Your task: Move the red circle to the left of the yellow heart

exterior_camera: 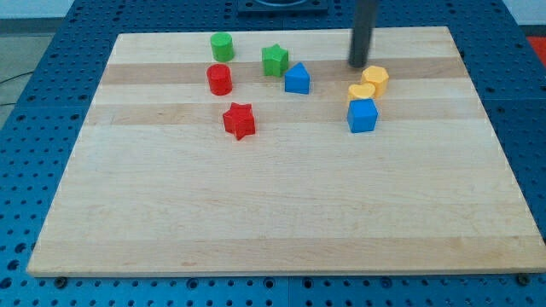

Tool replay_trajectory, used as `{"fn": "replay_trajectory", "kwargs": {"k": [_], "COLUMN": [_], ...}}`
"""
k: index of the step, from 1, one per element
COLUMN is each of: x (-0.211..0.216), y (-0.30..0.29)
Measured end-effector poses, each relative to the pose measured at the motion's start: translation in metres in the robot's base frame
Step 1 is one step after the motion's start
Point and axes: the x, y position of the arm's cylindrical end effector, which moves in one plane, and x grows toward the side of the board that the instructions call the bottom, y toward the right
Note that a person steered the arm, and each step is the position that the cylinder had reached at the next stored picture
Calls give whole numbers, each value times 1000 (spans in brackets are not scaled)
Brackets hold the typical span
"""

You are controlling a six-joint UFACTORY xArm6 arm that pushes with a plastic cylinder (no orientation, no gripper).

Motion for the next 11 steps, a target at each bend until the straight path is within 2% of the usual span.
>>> {"fn": "replay_trajectory", "kwargs": {"k": [1, 2, 3, 4, 5, 6, 7, 8, 9, 10, 11], "x": [26, 64, 63, 77, 98, 80, 30, 19, 49, 73, 61], "y": [-21, -65, -91, -170, -226, -287, -339, -295, -179, -126, -146]}}
